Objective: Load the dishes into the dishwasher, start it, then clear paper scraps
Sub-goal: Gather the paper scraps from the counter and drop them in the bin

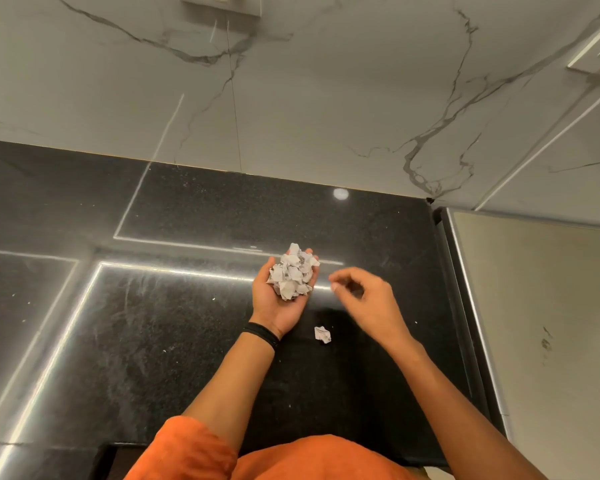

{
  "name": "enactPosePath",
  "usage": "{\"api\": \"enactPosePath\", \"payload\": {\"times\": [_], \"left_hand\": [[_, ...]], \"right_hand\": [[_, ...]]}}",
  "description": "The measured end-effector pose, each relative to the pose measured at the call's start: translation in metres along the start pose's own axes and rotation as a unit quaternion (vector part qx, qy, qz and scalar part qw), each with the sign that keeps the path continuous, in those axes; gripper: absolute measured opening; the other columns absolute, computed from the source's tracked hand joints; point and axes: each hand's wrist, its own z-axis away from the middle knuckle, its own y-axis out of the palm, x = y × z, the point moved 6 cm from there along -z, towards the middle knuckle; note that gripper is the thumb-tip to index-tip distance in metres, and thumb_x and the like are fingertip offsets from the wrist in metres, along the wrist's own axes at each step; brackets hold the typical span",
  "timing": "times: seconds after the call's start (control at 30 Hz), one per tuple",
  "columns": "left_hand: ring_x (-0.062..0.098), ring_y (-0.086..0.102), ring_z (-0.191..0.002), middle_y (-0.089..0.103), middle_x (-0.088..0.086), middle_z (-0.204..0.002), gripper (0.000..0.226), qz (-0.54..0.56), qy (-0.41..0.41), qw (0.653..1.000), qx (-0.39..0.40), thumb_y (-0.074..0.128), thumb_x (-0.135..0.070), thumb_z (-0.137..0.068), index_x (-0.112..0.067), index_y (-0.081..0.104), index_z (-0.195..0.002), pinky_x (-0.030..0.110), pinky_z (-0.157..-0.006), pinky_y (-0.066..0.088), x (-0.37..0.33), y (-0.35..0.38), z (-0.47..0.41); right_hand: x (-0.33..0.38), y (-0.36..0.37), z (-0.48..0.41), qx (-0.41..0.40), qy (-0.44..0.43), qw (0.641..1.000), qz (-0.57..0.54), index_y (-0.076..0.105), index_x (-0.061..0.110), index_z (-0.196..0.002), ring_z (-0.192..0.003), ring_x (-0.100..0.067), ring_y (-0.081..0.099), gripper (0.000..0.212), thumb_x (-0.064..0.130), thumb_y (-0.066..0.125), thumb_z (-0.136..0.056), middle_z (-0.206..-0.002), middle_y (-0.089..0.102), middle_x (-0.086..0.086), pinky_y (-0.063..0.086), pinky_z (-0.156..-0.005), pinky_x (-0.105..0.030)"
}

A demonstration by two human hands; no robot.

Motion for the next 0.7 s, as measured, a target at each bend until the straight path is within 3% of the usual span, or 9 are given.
{"api": "enactPosePath", "payload": {"times": [0.1,0.17,0.3,0.47,0.6,0.7], "left_hand": [[0.035,0.051,-0.137,0.057,0.023,-0.143,0.055,0.016,0.022,1.0,0.007,0.044,-0.036,-0.103,-0.004,0.049,-0.148,0.046,-0.118,0.037,-0.023,-0.002,-0.003],[0.035,0.052,-0.136,0.058,0.023,-0.143,0.055,0.028,0.036,0.999,0.013,0.044,-0.036,-0.103,-0.005,0.049,-0.148,0.046,-0.116,0.039,-0.036,-0.001,-0.002],[0.035,0.054,-0.134,0.059,0.023,-0.141,0.053,0.04,0.066,0.997,0.014,0.044,-0.036,-0.104,-0.005,0.051,-0.146,0.047,-0.117,0.038,-0.057,-0.001,0.003],[0.035,0.054,-0.134,0.059,0.023,-0.141,0.052,0.041,0.088,0.995,0.016,0.043,-0.036,-0.104,-0.005,0.052,-0.145,0.046,-0.119,0.036,-0.068,-0.003,0.008],[0.036,0.055,-0.133,0.06,0.023,-0.139,0.051,0.045,0.096,0.994,0.011,0.043,-0.036,-0.104,-0.004,0.055,-0.142,0.046,-0.118,0.038,-0.068,-0.009,0.013],[0.036,0.055,-0.133,0.06,0.023,-0.139,0.051,0.052,0.102,0.993,0.008,0.043,-0.036,-0.104,-0.003,0.055,-0.141,0.046,-0.119,0.035,-0.07,-0.013,0.017]], "right_hand": [[-0.026,0.04,0.024,0.168,0.018,0.977,0.13,0.065,0.037,-0.124,-0.105,-0.003,0.058,0.039,0.042,0.076,-0.087,-0.115,0.059,0.02,0.054,-0.089,-0.025],[-0.029,0.057,0.033,0.203,-0.009,0.963,0.179,0.064,0.036,-0.127,-0.109,-0.004,0.051,0.041,0.041,0.075,-0.088,-0.116,0.054,0.018,0.051,-0.094,-0.027],[-0.018,0.061,0.021,0.185,-0.005,0.973,0.14,0.072,0.028,-0.113,-0.094,-0.004,0.061,0.024,0.026,0.075,-0.089,-0.105,0.063,0.013,0.053,-0.091,-0.028],[-0.005,0.052,-0.03,0.059,0.026,0.995,0.072,0.073,0.027,-0.104,-0.083,0.002,0.061,0.019,0.022,0.078,-0.087,-0.102,0.061,0.014,0.044,-0.073,-0.007],[0.003,0.056,-0.064,0.041,-0.023,0.99,0.136,0.073,0.019,-0.106,-0.099,-0.012,0.061,0.015,0.019,0.073,-0.091,-0.108,0.067,0.005,0.048,-0.086,-0.025],[0.008,0.068,-0.073,0.076,-0.063,0.974,0.202,0.072,0.018,-0.102,-0.102,-0.018,0.06,0.012,0.017,0.072,-0.091,-0.107,0.069,0.003,0.039,-0.083,-0.023]]}}
